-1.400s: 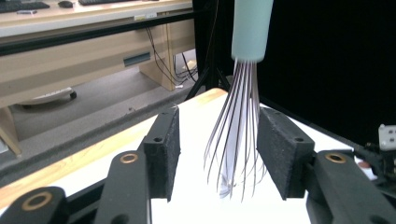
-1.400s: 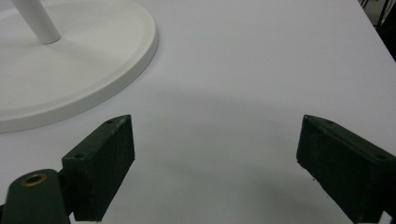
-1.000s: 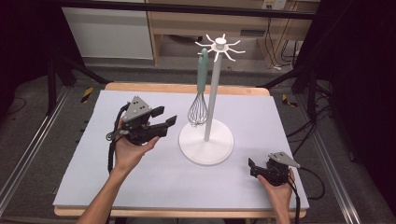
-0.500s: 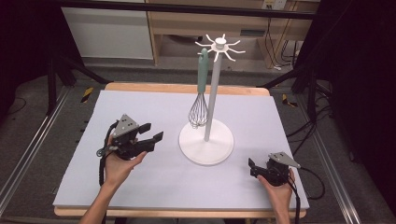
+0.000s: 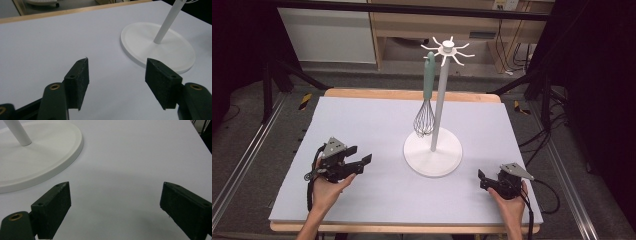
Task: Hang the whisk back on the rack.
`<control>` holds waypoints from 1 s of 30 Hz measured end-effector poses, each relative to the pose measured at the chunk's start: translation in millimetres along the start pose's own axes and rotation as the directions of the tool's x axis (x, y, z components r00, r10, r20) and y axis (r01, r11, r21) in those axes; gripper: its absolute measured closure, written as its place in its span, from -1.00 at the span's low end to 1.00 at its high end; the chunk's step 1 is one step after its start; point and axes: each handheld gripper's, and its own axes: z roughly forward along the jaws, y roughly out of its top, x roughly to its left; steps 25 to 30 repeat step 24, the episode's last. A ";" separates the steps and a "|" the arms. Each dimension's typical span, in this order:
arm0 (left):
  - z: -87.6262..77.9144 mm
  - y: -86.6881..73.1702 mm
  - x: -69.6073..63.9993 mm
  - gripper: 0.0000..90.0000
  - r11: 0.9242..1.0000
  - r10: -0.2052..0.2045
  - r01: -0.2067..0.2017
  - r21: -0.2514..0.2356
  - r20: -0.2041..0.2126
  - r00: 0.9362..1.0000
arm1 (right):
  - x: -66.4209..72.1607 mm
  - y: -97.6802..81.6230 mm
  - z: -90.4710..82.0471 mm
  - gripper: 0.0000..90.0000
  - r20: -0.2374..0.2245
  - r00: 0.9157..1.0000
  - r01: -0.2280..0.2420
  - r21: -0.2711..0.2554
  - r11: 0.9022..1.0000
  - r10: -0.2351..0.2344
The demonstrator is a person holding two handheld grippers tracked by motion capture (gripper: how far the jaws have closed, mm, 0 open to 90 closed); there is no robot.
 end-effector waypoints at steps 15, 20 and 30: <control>3.0 -42.6 31.0 -0.36 0.994 -0.066 0.073 0.077 -0.092 0.994 | -0.6 -0.1 -0.1 -0.77 0.003 1.000 -0.005 0.002 1.000 0.005; -3.4 -54.9 37.7 -0.39 0.992 -0.088 0.098 0.076 -0.126 0.988 | -0.4 -0.2 -0.4 -0.77 0.005 1.000 -0.005 -0.003 1.000 0.005; -5.3 -59.8 41.3 -0.40 0.992 -0.089 0.101 0.082 -0.141 0.986 | 0.0 -0.2 -0.4 -0.77 0.004 1.000 -0.005 -0.003 1.000 0.005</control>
